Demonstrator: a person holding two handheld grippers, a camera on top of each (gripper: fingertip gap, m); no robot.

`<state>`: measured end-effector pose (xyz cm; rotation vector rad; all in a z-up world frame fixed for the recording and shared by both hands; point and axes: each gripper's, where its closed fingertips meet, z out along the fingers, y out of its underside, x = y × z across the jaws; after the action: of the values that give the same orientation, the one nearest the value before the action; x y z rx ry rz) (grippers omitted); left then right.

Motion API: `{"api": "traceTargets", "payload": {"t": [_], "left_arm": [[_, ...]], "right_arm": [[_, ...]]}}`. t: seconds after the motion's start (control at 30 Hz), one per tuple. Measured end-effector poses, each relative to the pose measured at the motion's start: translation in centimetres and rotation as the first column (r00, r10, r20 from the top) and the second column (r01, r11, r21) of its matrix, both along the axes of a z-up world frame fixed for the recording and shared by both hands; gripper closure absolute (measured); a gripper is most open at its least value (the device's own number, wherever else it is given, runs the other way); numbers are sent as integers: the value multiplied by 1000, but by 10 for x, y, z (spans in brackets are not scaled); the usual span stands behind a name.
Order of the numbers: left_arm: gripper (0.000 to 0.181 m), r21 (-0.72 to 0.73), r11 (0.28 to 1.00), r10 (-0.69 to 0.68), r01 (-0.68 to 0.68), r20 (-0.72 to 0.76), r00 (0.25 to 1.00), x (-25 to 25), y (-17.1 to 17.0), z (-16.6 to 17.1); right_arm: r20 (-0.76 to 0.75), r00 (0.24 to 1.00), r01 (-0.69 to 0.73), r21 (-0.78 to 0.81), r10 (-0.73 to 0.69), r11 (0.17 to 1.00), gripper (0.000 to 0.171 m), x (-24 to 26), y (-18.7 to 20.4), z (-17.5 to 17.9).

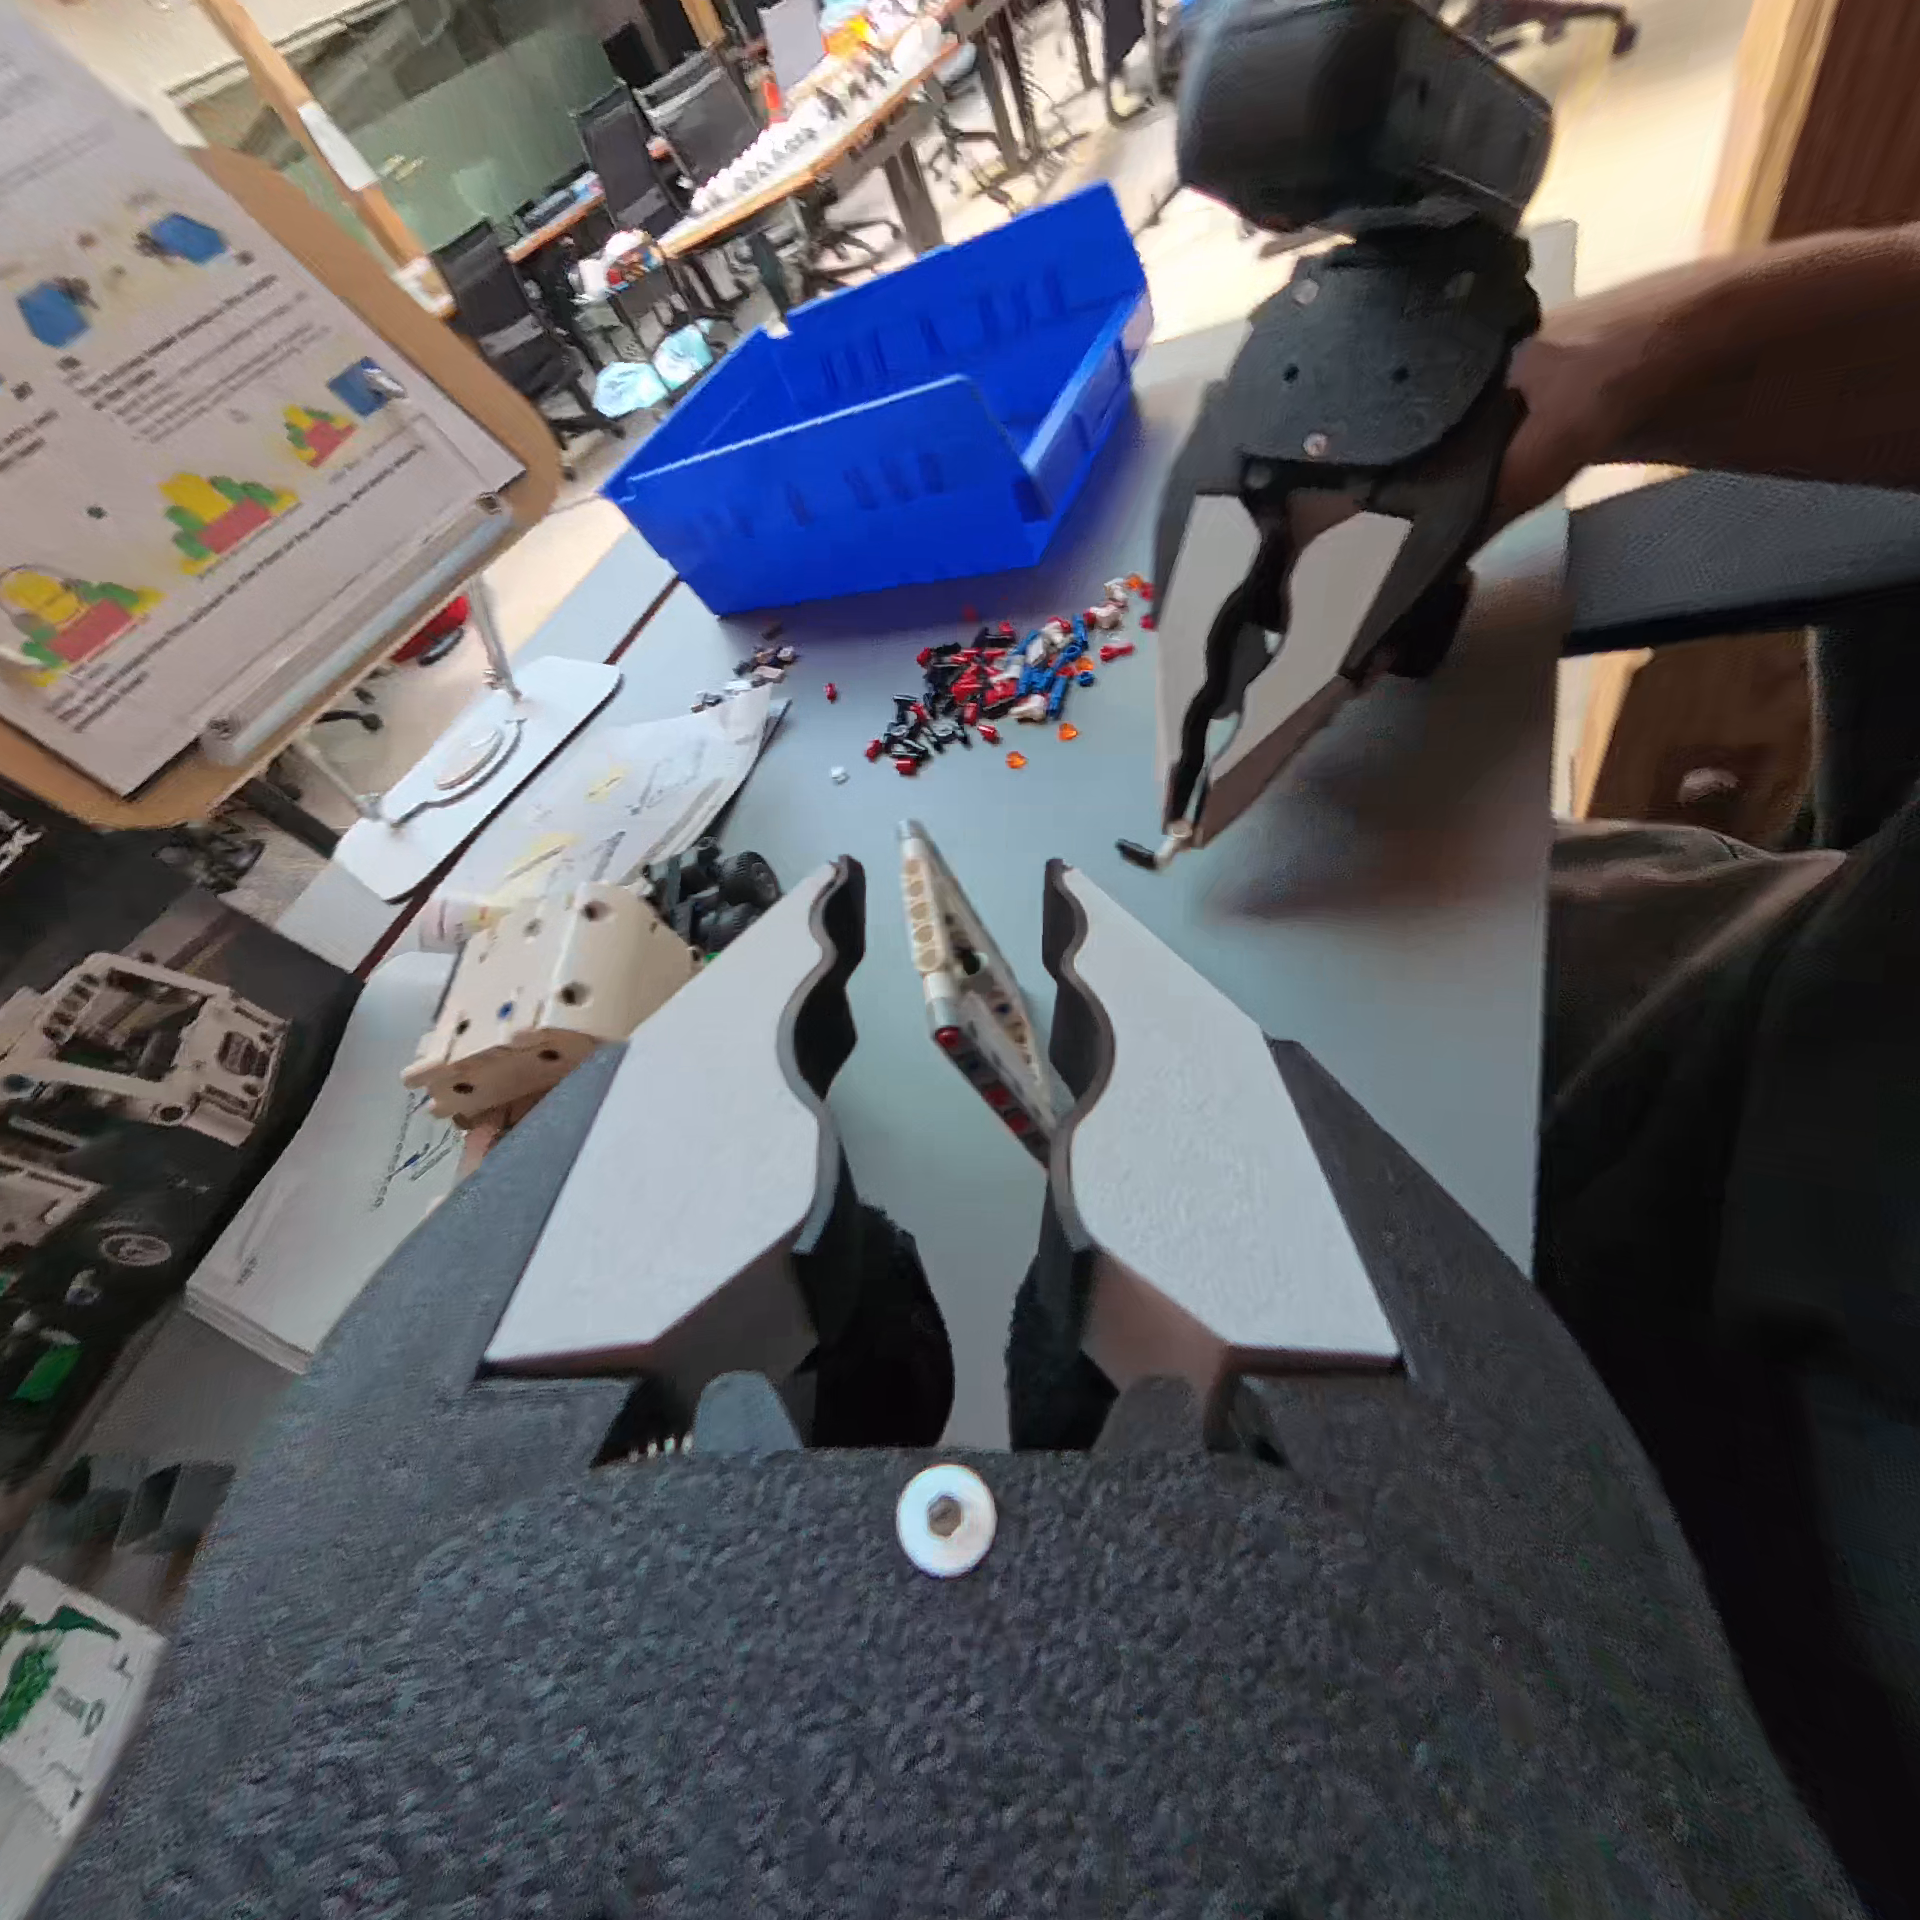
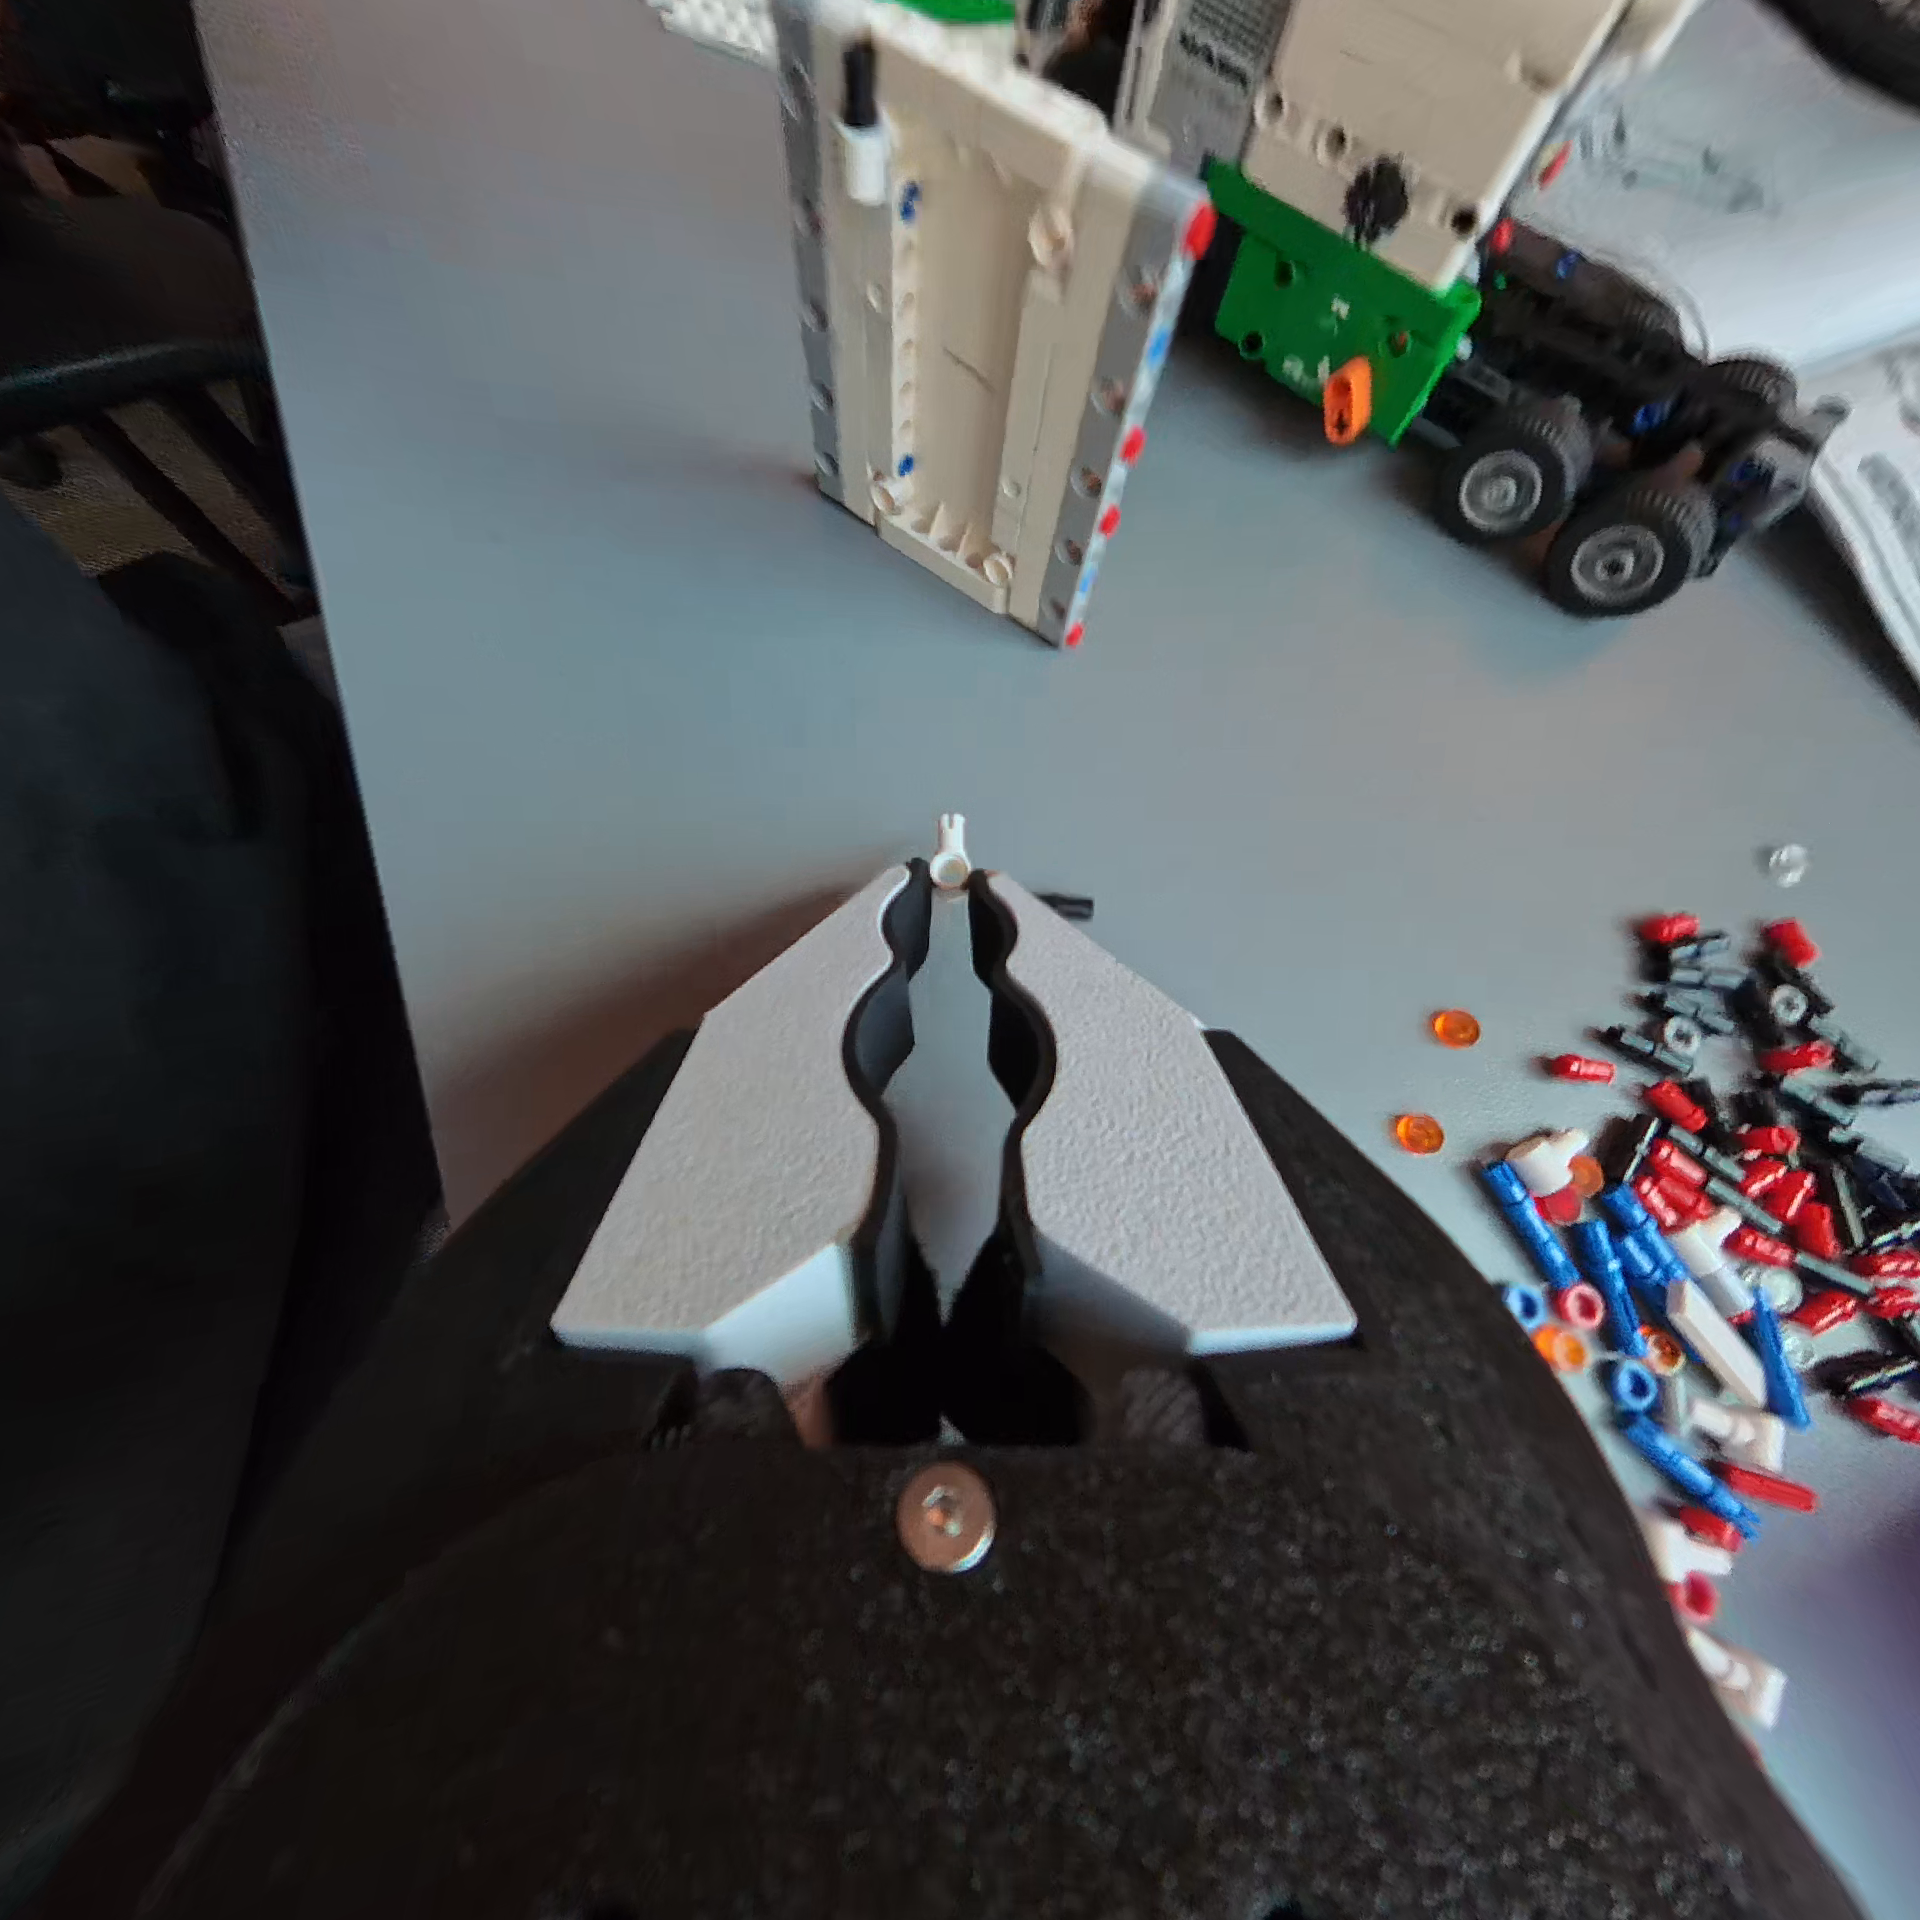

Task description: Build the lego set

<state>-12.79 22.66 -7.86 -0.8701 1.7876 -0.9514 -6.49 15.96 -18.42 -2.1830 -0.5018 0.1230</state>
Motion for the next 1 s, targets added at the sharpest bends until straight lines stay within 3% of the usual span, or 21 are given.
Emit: {"api": "traceTargets", "payload": {"t": [0.03, 0.17, 0.33, 0.57, 0.7, 0.83, 0.93, 1.0], "left_arm": [[151, 31, 999, -31, 32, -32, 999, -2, -11, -2], [155, 104, 985, -120, 139, -169, 978, -1, -51, -27], [163, 270, 947, -101, 172, -257, 961, 2, -64, -64], [179, 454, 880, -38, 140, -226, 973, 9, -67, -76], [179, 486, 868, -32, 101, -149, 988, 16, -64, -77], [179, 452, 892, -24, 17, 10, 1000, 24, -57, -70], [179, 299, 954, -41, 27, 41, 998, 24, -56, -70], [179, 121, 991, -55, 48, 49, 997, 23, -56, -61]], "right_arm": [[16, 999, -39, 41, 38, 998, 165, -6, 1, 9], [254, 949, -239, 198, 186, 951, 165, -36, 3, 46], [482, 831, -389, 148, 277, 909, 165, -59, 0, 50], [578, 774, -357, 62, 257, 932, 165, -60, 1, 39], [440, 871, -294, 108, 220, 950, 165, -54, 1, 38], [2, 984, -178, 175, 181, 968, 151, -39, 1, 46], [-239, 965, -78, 129, 108, 989, 147, -15, 3, 39], [-220, 973, -68, 40, 75, 997, 147, -3, -2, 21]]}}
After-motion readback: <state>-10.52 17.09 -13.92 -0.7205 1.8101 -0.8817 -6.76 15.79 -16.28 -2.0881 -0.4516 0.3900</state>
